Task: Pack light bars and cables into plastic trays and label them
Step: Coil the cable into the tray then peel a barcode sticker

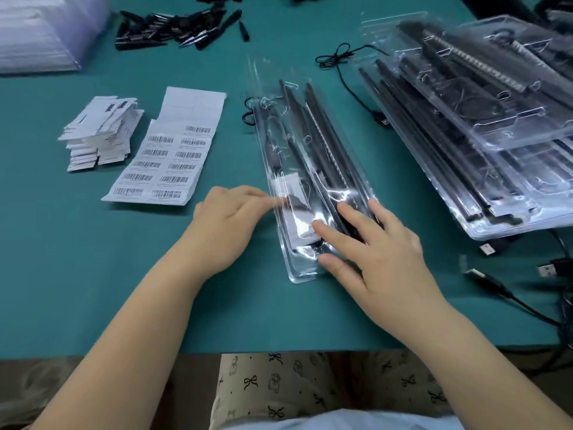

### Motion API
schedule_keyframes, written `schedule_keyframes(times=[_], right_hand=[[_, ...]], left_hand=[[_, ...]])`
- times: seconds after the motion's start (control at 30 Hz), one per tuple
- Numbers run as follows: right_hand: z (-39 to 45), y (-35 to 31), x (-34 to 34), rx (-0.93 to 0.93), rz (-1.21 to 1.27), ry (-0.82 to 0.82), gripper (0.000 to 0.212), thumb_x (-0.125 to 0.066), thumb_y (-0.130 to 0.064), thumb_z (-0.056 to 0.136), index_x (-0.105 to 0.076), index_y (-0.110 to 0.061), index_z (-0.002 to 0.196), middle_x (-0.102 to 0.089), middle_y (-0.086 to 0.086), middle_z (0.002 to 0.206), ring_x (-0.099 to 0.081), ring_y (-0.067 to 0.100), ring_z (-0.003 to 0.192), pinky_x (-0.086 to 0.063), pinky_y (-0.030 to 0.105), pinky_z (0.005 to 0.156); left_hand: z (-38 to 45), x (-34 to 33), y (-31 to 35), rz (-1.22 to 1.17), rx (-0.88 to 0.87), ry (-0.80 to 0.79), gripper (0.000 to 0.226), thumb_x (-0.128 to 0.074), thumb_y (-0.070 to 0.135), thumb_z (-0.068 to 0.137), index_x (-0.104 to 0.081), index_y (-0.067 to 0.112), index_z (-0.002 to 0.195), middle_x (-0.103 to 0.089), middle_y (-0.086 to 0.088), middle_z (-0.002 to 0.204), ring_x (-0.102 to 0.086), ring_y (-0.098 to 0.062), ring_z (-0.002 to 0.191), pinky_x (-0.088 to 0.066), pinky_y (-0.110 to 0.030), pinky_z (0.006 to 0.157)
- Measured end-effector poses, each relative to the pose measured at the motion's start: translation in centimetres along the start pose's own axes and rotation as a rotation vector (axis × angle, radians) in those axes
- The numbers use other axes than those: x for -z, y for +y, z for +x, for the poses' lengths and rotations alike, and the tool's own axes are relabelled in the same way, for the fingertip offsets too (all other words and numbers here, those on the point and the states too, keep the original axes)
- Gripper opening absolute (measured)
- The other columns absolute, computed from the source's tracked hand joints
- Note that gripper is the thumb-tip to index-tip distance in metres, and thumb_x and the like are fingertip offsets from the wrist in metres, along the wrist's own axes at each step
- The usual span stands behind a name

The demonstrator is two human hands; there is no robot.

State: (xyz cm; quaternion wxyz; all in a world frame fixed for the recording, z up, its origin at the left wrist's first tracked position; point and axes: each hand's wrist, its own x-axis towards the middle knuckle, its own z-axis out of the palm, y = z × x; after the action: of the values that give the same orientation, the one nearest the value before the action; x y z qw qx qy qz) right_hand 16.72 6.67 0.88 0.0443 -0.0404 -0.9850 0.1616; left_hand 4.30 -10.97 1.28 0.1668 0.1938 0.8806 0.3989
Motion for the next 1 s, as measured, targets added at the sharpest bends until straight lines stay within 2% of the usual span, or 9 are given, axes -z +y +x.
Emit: schedule_keyframes(times=[0.07,0.17,0.27,0.33,0.4,0.5,0.63,0.73,1.0], right_hand=[[0.2,0.2,0.3,0.002,0.017,-0.017,0.042,-0.044,-0.056,0.090,-0.056,-0.041,0.127,-0.046,0.000,0.142,-0.031,0.036,0.136,-0.029,0.054,0.098],[0.6,0.4,0.5,-0.005,-0.001,-0.089,0.049,-0.035,-0.065,0.082,-0.046,-0.054,0.129,-0.032,-0.013,0.149,-0.014,0.022,0.139,-0.017,0.044,0.103],[0.9,0.6,0.7,0.002,0.012,-0.124,0.055,-0.028,-0.069,0.074,-0.041,-0.061,0.127,-0.026,-0.021,0.148,-0.007,0.012,0.136,-0.011,0.036,0.102],[1.0,0.7,0.9,0.003,0.047,-0.116,0.053,-0.031,-0.069,0.074,-0.044,-0.061,0.125,-0.028,-0.023,0.146,-0.009,0.011,0.135,-0.011,0.036,0.102],[1.0,0.7,0.7,0.012,0.068,-0.066,0.044,-0.039,-0.063,0.080,-0.049,-0.058,0.123,-0.034,-0.020,0.145,-0.015,0.014,0.136,-0.015,0.040,0.103],[0.3,0.8,0.2,0.114,0.103,0.100,0.028,-0.065,-0.031,0.087,-0.066,-0.036,0.115,-0.054,0.002,0.135,-0.037,0.038,0.132,-0.031,0.059,0.098],[-0.9,1.4,-0.6,0.293,0.015,0.202,0.031,-0.072,-0.003,0.076,-0.074,-0.017,0.104,-0.063,0.018,0.118,-0.046,0.055,0.117,-0.035,0.076,0.085],[-1.1,1.6,-0.4,0.363,-0.068,0.167,0.045,-0.075,0.006,0.068,-0.072,-0.014,0.108,-0.064,0.018,0.116,-0.047,0.058,0.114,-0.036,0.078,0.081],[-0.7,0.2,0.4,0.257,-0.099,0.052,0.038,-0.065,-0.010,0.075,-0.068,-0.016,0.112,-0.063,0.010,0.112,-0.043,0.052,0.120,-0.042,0.070,0.081]], left_hand=[[-0.1,-0.3,0.3,-0.073,0.041,0.074,0.052,-0.044,0.068,0.079,-0.064,0.020,0.074,-0.066,0.010,0.084,-0.055,-0.011,0.085,-0.041,-0.030,0.088],[-0.2,-1.4,0.9,0.113,0.038,0.239,0.032,-0.064,0.052,0.080,-0.068,0.021,0.074,-0.067,0.008,0.076,-0.060,-0.015,0.078,-0.048,-0.034,0.078],[-0.2,-1.8,1.5,0.272,0.011,0.278,0.049,-0.063,0.046,0.082,-0.052,0.025,0.126,-0.056,0.006,0.126,-0.050,-0.023,0.115,-0.039,-0.044,0.098],[-0.1,-2.0,1.7,0.466,-0.132,0.212,0.060,-0.050,0.042,0.089,-0.030,0.034,0.145,-0.032,0.011,0.151,-0.035,-0.022,0.132,-0.030,-0.044,0.105],[-0.3,-2.4,1.9,0.567,-0.185,0.085,0.057,-0.031,0.051,0.092,-0.023,0.040,0.148,-0.016,0.018,0.157,-0.020,-0.019,0.141,-0.020,-0.041,0.109],[-0.4,-2.7,1.0,0.605,-0.118,-0.066,0.074,-0.009,0.072,0.080,-0.003,0.046,0.149,0.007,0.026,0.156,-0.001,-0.013,0.147,-0.005,-0.040,0.115],[-0.3,-1.9,0.6,0.617,-0.098,-0.193,0.084,-0.003,0.083,0.068,0.013,0.052,0.145,0.027,0.035,0.142,0.012,-0.014,0.146,0.006,-0.043,0.118],[-0.1,-1.5,0.7,0.625,-0.084,-0.244,0.089,-0.005,0.086,0.062,0.016,0.054,0.143,0.029,0.037,0.140,0.013,-0.014,0.146,0.007,-0.043,0.117],[0.0,-1.9,1.2,0.523,-0.045,-0.163,0.086,-0.028,0.081,0.065,-0.002,0.057,0.144,0.008,0.032,0.154,-0.001,-0.014,0.146,-0.001,-0.043,0.115]])
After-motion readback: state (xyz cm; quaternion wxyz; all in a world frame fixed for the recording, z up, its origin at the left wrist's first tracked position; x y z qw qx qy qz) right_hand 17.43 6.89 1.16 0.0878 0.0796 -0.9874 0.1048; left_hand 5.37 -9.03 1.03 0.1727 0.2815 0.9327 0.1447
